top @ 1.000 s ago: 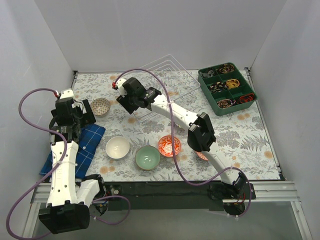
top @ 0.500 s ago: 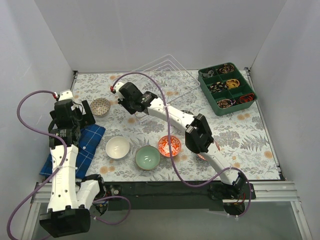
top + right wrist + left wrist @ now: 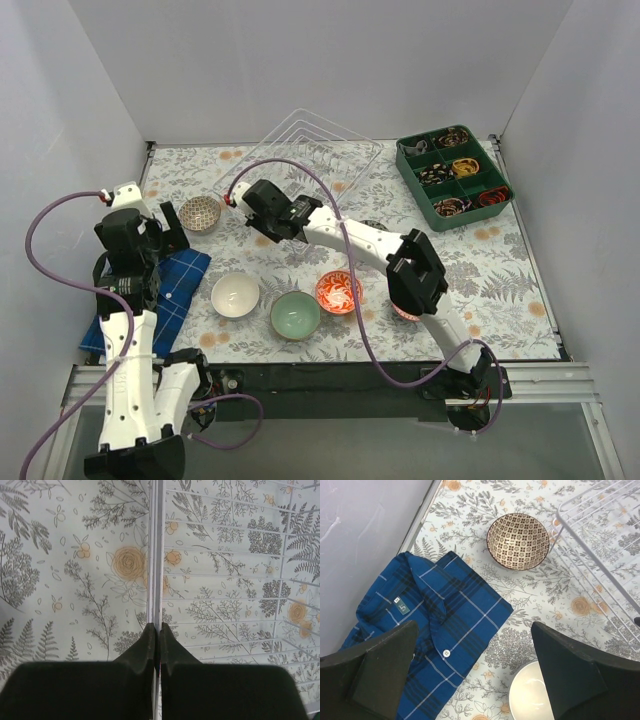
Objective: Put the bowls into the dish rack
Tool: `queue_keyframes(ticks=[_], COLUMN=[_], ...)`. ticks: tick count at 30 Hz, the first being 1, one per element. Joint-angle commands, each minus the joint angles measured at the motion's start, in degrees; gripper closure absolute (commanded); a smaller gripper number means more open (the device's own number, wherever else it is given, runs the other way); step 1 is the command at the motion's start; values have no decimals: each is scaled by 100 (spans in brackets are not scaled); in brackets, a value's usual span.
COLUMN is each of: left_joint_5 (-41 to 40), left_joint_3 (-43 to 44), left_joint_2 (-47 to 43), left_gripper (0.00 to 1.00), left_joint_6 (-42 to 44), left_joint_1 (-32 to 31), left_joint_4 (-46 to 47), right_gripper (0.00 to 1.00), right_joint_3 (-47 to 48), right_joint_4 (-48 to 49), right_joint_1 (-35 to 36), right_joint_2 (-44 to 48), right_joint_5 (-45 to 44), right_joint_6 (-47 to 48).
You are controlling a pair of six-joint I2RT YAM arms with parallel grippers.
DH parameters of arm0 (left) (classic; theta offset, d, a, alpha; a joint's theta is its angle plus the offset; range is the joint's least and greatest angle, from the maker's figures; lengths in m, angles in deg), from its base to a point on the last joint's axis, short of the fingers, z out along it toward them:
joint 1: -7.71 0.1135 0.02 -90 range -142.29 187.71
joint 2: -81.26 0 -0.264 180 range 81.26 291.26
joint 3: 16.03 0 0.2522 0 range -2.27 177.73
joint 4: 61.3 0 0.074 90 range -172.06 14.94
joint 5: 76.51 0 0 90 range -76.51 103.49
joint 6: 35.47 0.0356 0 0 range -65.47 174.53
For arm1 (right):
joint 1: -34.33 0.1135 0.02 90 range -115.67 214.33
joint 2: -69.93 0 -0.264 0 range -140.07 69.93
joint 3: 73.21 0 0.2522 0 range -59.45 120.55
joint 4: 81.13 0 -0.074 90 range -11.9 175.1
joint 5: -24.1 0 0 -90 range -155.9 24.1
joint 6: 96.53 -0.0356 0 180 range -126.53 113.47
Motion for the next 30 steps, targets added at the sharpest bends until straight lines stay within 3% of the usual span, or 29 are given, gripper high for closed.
queue_keyframes(ticks=[1, 17, 25, 30], left_joint_5=[235, 885, 1228, 1343], left_joint_3=[-72, -397, -406, -441], left_joint_2=[-291, -371, -336, -257], left_gripper=[2, 2, 2, 2], left_joint_6=[186, 503, 653, 644], left_joint_1=[41, 41, 41, 41], left_joint_4=[150, 423, 387, 528], right_gripper=[99, 99, 99, 99], right_joint_3=[-647, -4187, -4585, -4647], right_joint_4=[21, 1154, 1269, 1260], right_joint_1=[76, 76, 76, 41], right_joint_2=[712, 2874, 3252, 3270], right_joint_5=[130, 921, 1484, 1203], right_joint_6=[983, 3373, 3875, 4051])
